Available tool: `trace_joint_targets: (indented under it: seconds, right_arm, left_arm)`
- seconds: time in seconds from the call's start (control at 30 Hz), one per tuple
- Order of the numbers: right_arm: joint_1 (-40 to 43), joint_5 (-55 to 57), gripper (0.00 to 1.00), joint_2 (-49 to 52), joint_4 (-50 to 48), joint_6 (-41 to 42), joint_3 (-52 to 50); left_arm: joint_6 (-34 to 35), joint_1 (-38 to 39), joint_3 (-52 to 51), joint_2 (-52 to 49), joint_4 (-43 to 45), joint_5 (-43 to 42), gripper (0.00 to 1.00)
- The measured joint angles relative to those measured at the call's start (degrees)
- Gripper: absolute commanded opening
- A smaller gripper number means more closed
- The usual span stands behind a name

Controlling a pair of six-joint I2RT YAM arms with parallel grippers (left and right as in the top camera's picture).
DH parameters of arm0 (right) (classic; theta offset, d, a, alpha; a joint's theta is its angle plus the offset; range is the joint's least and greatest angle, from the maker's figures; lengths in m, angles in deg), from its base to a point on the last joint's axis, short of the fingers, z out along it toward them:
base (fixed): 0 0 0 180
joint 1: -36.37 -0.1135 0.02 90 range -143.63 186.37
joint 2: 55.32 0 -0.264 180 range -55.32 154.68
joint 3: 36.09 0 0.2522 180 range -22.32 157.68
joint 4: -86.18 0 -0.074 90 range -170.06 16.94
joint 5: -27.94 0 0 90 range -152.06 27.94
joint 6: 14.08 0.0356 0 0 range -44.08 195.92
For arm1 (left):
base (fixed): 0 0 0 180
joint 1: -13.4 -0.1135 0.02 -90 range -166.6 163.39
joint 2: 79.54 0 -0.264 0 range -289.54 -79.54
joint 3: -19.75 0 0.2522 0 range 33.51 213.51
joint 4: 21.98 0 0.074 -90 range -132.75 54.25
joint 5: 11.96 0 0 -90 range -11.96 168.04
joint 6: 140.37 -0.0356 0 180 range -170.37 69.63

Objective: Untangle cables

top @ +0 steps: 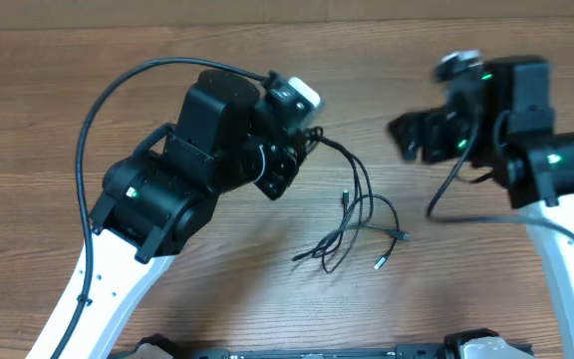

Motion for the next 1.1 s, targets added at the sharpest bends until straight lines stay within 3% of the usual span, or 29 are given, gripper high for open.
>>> trace_joint_targets:
  seconds: [0.13, 0.27, 0.5, 0.53, 0.57, 0.6, 0.67, 0.77, 0.9, 0.97, 1.0, 1.07, 1.1]
  right_arm:
    - [-6.5, -11.8, 0.80, 0.0, 6.3, -20.1, 0.0]
    - [-7.2, -19.9, 0.80, -0.1, 6.6, -30.6, 0.0]
    - [-7.2, -33.8, 0.79, -0.4, 5.3, -38.8, 0.0]
    - [-7.2, -35.5, 0.70, -0.4, 5.0, -39.2, 0.0]
    - [-7.2, -37.4, 0.49, -0.4, 4.5, -39.6, 0.0]
    - [-7.2, -38.7, 0.16, -0.4, 3.9, -40.4, 0.0]
    - [-7.2, -39.8, 0.04, -0.4, 3.8, -40.5, 0.0]
    - [-7.4, -40.7, 0.04, -0.5, 4.3, -40.5, 0.0]
    - [-7.4, -40.3, 0.04, -0.5, 4.5, -40.3, 0.0]
    - [-7.3, -38.9, 0.04, -0.5, 3.7, -38.2, 0.0]
    - [-6.8, -36.8, 0.04, -0.5, 1.3, -34.1, -0.1]
    - [-5.8, -34.1, 0.04, -0.5, -2.1, -27.8, -0.1]
    - [-5.3, -32.9, 0.04, -0.5, -4.5, -23.9, -0.1]
  left_arm:
    - [-12.9, 0.0, 0.0, 0.1, -3.7, -7.8, 0.04]
    - [-23.1, 0.0, 0.0, 0.1, -8.3, -9.3, 0.04]
    - [-27.0, 0.0, 0.0, 0.1, -8.3, -11.7, 0.04]
    - [-27.4, 0.0, 0.0, 0.1, -8.3, -13.6, 0.04]
    - [-27.9, 0.0, 0.0, 0.1, -8.2, -15.8, 0.04]
    - [-28.2, 0.0, 0.0, 0.1, -8.2, -18.0, 0.04]
    - [-28.2, 0.0, 0.0, 0.1, -7.9, -20.4, 0.04]
    - [-27.7, -0.2, 0.0, 0.1, -5.2, -21.0, 0.04]
    - [-23.6, -0.1, 0.0, 0.1, -2.8, -20.7, 0.16]
    - [-18.4, -0.1, 0.0, 0.2, -2.3, -17.8, 0.28]
    - [-14.3, -0.1, 0.0, 0.2, -2.3, -15.5, 0.50]
    - [-9.6, -0.1, 0.0, 0.2, -2.3, -13.1, 0.50]
    - [-6.8, -0.1, 0.0, 0.2, -2.3, -12.4, 0.43]
